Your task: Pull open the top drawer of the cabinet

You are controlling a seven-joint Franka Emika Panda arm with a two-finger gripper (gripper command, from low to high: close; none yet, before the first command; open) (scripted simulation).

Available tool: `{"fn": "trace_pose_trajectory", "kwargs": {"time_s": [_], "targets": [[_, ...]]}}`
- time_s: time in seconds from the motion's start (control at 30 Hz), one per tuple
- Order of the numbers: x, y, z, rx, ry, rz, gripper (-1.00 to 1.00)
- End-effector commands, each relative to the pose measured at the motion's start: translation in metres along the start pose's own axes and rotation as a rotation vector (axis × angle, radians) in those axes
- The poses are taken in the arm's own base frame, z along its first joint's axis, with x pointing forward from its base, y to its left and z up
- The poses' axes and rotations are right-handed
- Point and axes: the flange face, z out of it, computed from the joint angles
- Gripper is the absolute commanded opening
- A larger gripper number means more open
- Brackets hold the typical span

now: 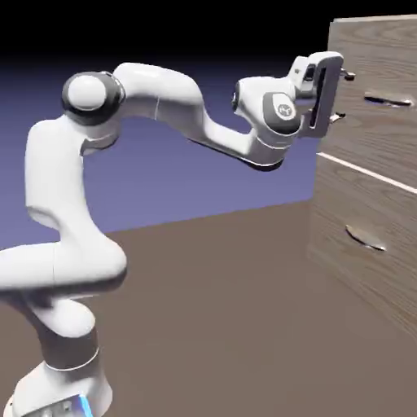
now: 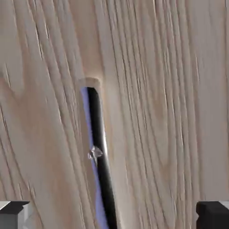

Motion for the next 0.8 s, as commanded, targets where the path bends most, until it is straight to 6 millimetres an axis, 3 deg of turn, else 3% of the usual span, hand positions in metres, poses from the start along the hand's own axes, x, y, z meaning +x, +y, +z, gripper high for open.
{"fn": "trace_pose_trajectory", "kwargs": {"time_s": [0.0,0.23,0.3,0.57,0.6,0.77], "targets": [[-0.002,-0.001,0.005,0.006,0.008,-0.014,0.0],[-0.019,0.002,0.038,0.039,0.07,-0.097,0.0],[-0.02,0.003,0.039,0.04,0.072,-0.099,0.0],[-0.016,0.0,0.088,0.04,0.072,-0.099,0.0],[-0.016,0.0,0.088,0.04,0.072,-0.099,-1.0],[-0.018,0.002,0.062,0.04,0.072,-0.099,-1.0]]}}
